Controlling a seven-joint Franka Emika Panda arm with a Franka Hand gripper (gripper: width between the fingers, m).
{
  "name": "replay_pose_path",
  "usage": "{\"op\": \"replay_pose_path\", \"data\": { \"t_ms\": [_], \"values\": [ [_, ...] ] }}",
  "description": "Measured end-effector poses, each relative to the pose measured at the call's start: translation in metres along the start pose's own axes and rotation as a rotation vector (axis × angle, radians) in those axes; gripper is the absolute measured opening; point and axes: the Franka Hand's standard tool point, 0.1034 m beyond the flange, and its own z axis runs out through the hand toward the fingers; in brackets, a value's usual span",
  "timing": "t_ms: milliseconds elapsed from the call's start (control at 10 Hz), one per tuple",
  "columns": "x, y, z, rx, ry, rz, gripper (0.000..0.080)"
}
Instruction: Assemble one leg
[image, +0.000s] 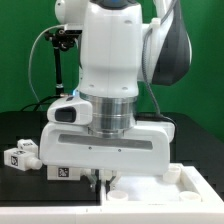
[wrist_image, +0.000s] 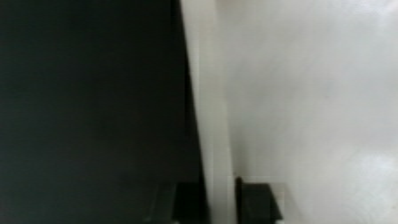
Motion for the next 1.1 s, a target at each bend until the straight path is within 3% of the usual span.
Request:
{"op": "replay_pose_path", "data": {
  "t_ms": [200,400,500,700,800,900,1100],
  "values": [
    [0.000,0.000,0.002,-0.051,-0.001,-0.026,0.0064],
    [0.000,0.001,0.002,-0.050,-0.002,-0.031,0.0065],
    [0.000,0.001,0.002,-0.050,-0.002,-0.031,0.0269],
    [0.000,0.001,0.002,-0.050,-0.002,-0.031,0.0566],
    [0.000,0.001,0.001,-0.049,-0.003,-0.029,0.0566],
    [-0.007,0.000,-0.007,-0.024,-0.038,0.005,0.0624],
    [-0.020,-0.001,-0.032,0.009,-0.085,0.032,0.0643]
  ]
}}
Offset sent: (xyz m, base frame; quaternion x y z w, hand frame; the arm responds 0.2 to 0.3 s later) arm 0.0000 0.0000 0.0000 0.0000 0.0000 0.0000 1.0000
